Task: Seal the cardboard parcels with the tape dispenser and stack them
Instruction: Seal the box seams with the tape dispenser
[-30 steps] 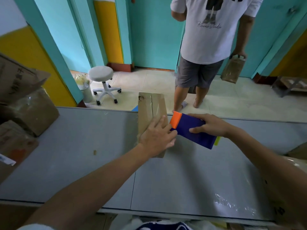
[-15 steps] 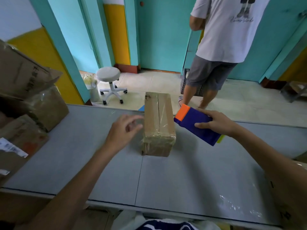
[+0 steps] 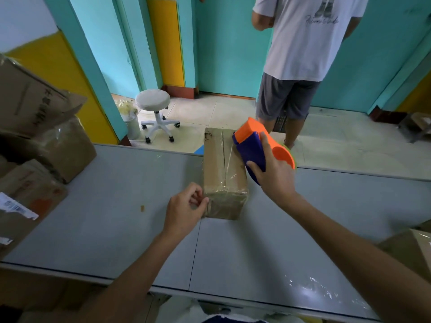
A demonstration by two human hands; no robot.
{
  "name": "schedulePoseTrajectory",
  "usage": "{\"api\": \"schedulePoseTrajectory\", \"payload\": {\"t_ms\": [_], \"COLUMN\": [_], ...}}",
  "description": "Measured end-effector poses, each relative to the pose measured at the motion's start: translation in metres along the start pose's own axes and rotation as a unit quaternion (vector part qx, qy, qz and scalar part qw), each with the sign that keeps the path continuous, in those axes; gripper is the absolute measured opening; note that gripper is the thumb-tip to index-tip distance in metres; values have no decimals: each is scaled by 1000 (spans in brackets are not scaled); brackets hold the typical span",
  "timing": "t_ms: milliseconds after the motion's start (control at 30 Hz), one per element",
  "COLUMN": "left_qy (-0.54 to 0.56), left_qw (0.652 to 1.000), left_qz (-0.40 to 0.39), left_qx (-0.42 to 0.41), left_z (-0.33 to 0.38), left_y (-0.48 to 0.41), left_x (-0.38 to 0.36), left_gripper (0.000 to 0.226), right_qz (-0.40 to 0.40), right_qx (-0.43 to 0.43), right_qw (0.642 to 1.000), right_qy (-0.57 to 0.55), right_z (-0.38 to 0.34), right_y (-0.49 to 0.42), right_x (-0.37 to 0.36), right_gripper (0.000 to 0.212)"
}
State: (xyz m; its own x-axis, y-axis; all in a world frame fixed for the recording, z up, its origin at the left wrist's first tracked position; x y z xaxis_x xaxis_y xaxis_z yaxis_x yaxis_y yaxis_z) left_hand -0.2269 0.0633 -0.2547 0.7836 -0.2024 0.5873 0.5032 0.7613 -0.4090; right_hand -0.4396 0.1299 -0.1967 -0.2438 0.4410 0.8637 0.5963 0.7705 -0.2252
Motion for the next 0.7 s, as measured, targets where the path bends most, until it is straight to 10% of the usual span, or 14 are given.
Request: {"api": "schedulePoseTrajectory", "payload": {"t_ms": [267, 400, 567, 700], "left_qy": [144, 25, -39, 87], "left_qw": [982, 992, 977, 963], "left_qz": [-115, -125, -208, -255], "left_qx": [45, 11, -12, -8], "left_z": [-7, -7, -3, -2], "left_y": [-6, -24, -33, -29], "left_x": [2, 8, 1, -9], "left_gripper": [25, 32, 92, 72], "right_qz": [1, 1, -10, -14], "right_qx": [-47, -54, -70, -85], "right_qw": [998, 996, 994, 992], "right_qy": [-30, -75, -78, -94], "right_z": [14, 12, 15, 16], "right_y": [15, 17, 18, 19], "right_x": [-6, -10, -11, -14], "right_gripper": [80, 81, 80, 80]}}
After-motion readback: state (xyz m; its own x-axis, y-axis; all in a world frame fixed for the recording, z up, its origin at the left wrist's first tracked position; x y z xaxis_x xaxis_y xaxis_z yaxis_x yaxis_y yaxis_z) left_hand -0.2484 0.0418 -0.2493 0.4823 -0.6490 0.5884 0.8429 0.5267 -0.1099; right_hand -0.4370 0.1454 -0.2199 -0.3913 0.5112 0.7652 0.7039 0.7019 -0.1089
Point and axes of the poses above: each hand's wrist, its own y-axis away from the middle knuckle, its own x-axis out of the back of the hand, z = x × y, the point moved 5 cm from there along -y, towards the middle knuckle, and after that the axes turned 7 degrees about -x, right-handed, at the moved point
